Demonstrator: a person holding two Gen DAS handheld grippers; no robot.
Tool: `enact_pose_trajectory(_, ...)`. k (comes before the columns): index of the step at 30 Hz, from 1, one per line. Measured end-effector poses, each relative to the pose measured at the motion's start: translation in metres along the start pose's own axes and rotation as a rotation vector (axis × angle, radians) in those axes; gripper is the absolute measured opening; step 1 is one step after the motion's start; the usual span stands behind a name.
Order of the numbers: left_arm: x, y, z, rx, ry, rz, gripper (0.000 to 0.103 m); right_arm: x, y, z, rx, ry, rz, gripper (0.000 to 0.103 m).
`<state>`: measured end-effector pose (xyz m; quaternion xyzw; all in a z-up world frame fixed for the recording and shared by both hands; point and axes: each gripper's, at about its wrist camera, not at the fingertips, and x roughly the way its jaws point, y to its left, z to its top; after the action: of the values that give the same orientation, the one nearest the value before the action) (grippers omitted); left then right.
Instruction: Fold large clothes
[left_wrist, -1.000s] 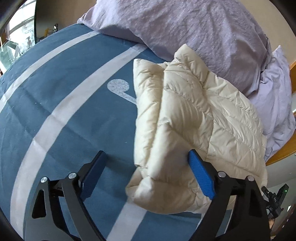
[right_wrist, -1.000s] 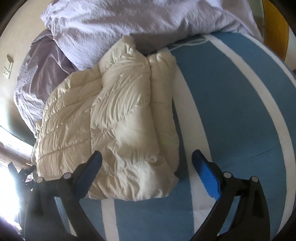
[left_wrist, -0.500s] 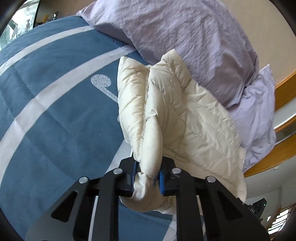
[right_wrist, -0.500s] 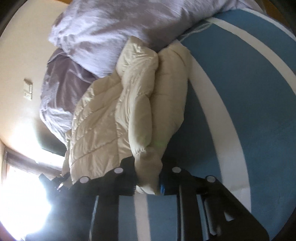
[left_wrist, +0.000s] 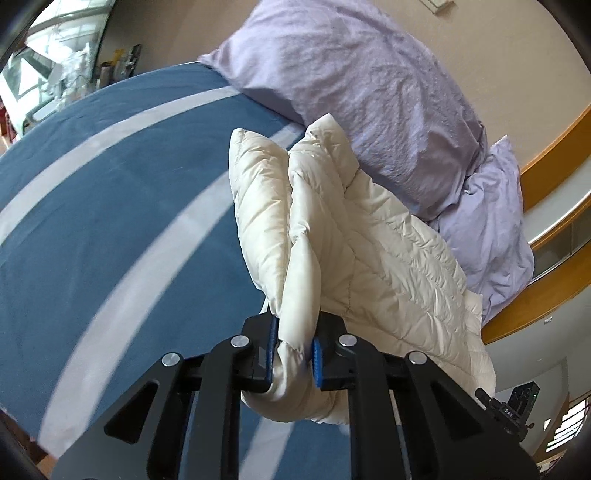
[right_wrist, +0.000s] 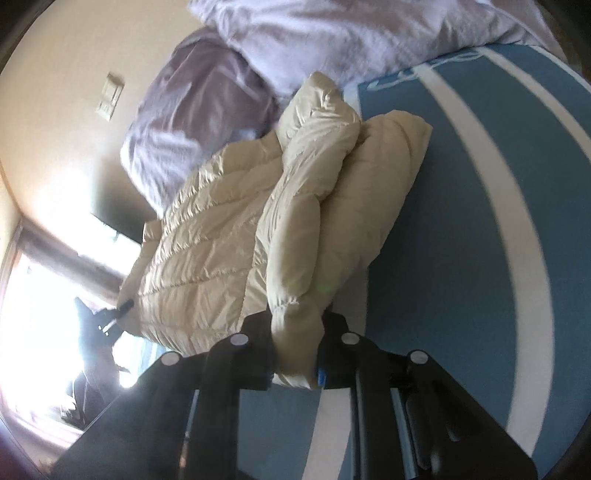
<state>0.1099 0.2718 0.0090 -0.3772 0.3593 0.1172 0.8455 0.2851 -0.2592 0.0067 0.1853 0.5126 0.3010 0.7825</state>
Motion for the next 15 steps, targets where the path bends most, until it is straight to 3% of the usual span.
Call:
enact_pose_trajectory(5,-0.004,0.014,-0.009,-0.007,0.026,0.008,0.016,0.005,0.008,-0.012,-0.053,0.029,-0.078,0.02)
enact_pose_trajectory(11,0.001,0.017,-0.008,-0.017,0.03,0.024,0.024,-0.012,0.019,-0.005,-0.105,-0.046,-0.262,0.039)
enact_pose_trajectory(13,0.001,0.018,-0.007,-0.017,0.025,0.042,0.033,-0.019,0.022,-0.005,-0.124,-0.073,-0.323,0.046)
enact_pose_trajectory(15,-0.002,0.021,-0.004,-0.013,0.012,0.073,0.05,-0.024,0.027,0.0,-0.15,-0.109,-0.39,0.048)
